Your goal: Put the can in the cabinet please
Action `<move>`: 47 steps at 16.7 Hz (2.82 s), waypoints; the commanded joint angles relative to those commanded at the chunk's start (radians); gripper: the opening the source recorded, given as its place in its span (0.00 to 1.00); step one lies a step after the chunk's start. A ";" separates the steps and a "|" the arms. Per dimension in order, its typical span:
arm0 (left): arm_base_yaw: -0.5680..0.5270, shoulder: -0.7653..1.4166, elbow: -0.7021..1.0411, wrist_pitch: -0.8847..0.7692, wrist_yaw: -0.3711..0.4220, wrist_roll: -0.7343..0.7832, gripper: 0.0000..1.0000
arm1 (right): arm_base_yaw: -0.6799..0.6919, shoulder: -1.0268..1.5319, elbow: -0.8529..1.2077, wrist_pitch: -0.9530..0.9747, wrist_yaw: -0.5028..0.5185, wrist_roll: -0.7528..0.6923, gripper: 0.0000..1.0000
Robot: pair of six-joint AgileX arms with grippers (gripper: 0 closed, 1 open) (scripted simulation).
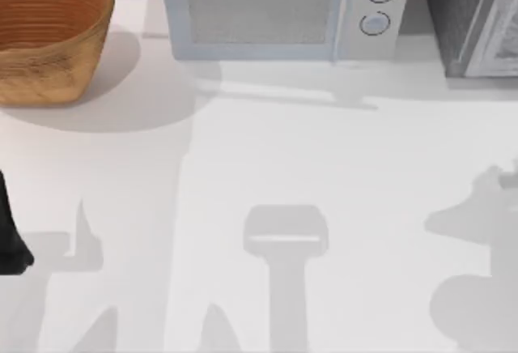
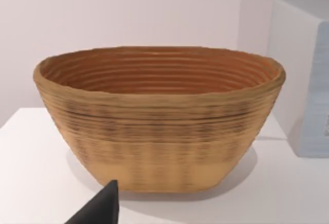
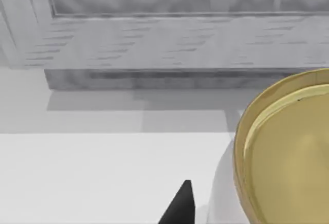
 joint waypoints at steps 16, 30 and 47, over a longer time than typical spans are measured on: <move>0.000 0.000 0.000 0.000 0.000 0.000 1.00 | 0.000 -0.535 0.119 -0.659 -0.005 -0.004 0.00; 0.000 0.000 0.000 0.000 0.000 0.000 1.00 | 0.130 -1.249 -0.154 -0.913 0.111 0.026 0.00; 0.000 0.000 0.000 0.000 0.000 0.000 1.00 | 0.235 -1.788 -0.366 -1.123 0.207 0.047 0.00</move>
